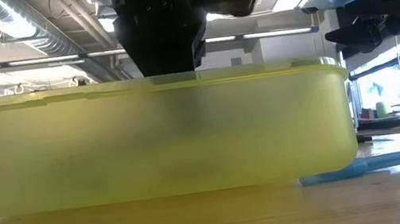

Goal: Pick & place school supplies into a supply box
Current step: Put the black pen into the yellow supplies box

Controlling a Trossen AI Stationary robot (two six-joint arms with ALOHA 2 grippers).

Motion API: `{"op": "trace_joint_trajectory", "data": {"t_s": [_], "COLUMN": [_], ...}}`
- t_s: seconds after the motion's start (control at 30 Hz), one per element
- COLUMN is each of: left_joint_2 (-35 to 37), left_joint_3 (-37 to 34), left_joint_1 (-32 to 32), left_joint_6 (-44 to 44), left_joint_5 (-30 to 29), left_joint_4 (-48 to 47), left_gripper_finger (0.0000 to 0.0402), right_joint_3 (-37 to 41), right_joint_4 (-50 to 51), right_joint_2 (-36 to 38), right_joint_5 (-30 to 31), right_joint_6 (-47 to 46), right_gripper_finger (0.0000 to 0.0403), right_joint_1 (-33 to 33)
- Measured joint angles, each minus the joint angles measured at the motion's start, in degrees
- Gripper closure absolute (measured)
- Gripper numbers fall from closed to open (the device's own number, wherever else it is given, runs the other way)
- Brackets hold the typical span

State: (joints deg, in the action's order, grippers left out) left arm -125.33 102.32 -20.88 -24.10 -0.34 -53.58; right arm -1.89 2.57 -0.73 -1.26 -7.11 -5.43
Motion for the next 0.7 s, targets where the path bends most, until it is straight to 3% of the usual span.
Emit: {"op": "trace_joint_trajectory", "data": {"t_s": [0.7], "left_joint_2": [-1.8], "left_joint_3": [0.0], "left_joint_1": [0.2], "left_joint_6": [0.8], "left_joint_5": [1.5], "left_joint_4": [2.8], "left_gripper_finger": [0.0364], "right_joint_3": [0.0], "right_joint_4": [0.0], "right_joint_2": [0.0], "right_joint_5": [0.1], "right_joint_6": [0.0], "right_gripper_finger": [0.0012], "right_joint_1": [0.0]}}
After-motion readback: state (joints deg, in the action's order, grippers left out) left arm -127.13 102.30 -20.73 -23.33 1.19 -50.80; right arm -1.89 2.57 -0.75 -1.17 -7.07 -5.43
